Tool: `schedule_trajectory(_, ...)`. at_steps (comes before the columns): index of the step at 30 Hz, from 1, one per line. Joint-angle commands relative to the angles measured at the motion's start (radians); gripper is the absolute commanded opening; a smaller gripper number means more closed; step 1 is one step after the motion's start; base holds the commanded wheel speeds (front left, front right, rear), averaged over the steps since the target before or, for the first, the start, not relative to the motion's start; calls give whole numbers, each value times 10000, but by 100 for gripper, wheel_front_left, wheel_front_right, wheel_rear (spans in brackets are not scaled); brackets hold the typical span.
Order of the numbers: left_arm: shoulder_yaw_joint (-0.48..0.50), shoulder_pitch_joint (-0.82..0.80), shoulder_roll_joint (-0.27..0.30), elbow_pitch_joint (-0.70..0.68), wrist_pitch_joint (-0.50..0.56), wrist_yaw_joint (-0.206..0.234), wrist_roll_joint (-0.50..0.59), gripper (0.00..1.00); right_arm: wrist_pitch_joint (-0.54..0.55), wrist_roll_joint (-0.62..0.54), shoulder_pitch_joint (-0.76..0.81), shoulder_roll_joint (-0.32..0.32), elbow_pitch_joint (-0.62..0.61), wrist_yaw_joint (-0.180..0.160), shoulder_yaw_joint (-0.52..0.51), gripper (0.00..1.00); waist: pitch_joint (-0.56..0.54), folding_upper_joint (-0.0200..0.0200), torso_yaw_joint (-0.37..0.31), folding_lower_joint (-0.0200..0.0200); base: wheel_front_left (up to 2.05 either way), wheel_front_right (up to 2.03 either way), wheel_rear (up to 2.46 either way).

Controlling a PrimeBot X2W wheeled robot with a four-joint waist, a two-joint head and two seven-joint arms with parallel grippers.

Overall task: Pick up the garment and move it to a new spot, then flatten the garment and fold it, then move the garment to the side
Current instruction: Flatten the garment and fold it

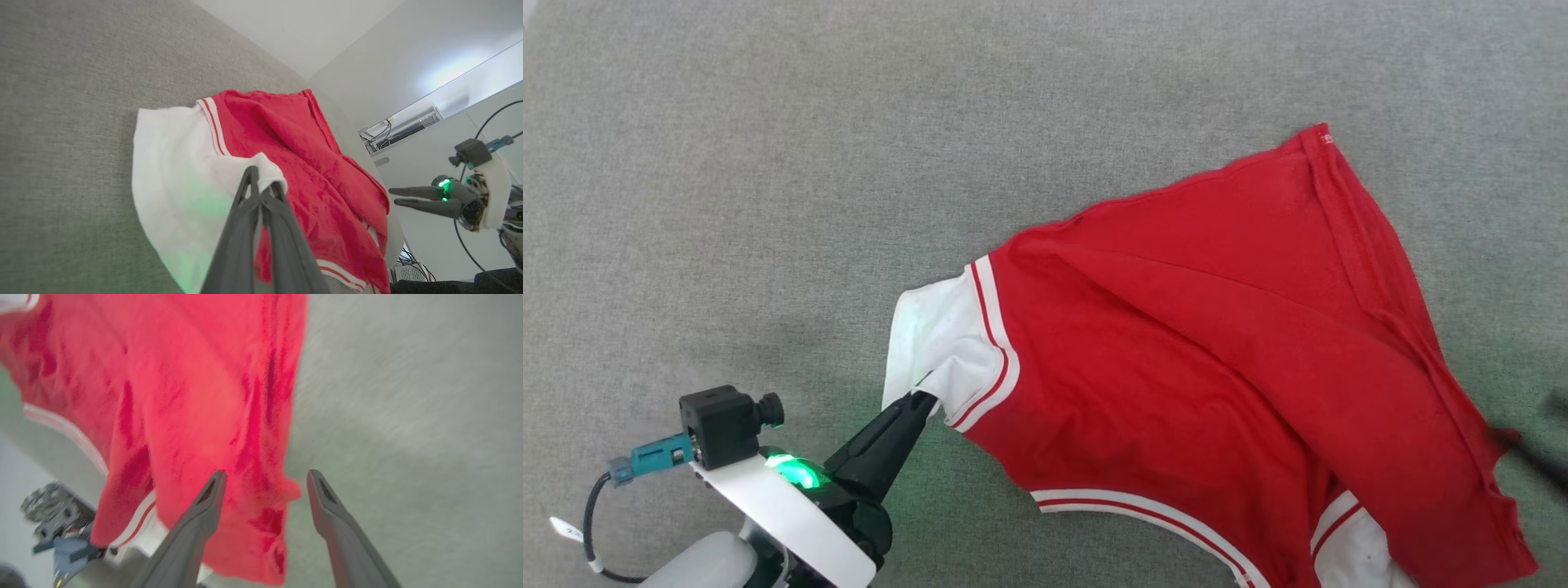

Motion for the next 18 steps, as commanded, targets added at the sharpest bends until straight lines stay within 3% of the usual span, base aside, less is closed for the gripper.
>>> schedule_trajectory(1, -12, -70, -80, -40, -53, -38, 98, 0, 35, -183, -531, -4, -38, -2, -219, 100, 52, -1, 42, 0, 0, 0, 0)
schedule_trajectory(6, -72, -297, -163, -68, -34, -39, 141, 0, -125, -858, -2659, 244, 629, -2, 254, 100, 292, -1, 113, 0, 0, 0, 0)
schedule_trajectory(7, -169, -448, -234, -54, 51, -39, 180, 0, -256, -1293, -3930, 405, 1261, -2, 1023, 100, 427, -1, 210, 0, 0, 0, 0)
schedule_trajectory(11, -336, -757, -389, -15, 104, -40, 211, 0, -404, -2137, -6210, 911, 2823, -3, 2833, 100, 703, -1, 396, 0, 0, 0, 0)
schedule_trajectory(12, -336, -757, -389, -15, 104, -40, 211, 0, -404, -2137, -6210, 911, 2823, -3, 2833, 100, 703, -1, 396, 0, 0, 0, 0)
schedule_trajectory(13, -408, -875, -450, 17, 110, -40, 217, 0, -443, -2563, -7052, 990, 3627, -3, 3691, 100, 817, -1, 516, 0, 0, 0, 0)
schedule_trajectory(18, -515, -1060, -604, 70, 62, -40, 135, 0, -388, -2957, -8250, 992, 5139, -3, 5130, 100, 1001, -1, 705, 0, 0, 0, 0)
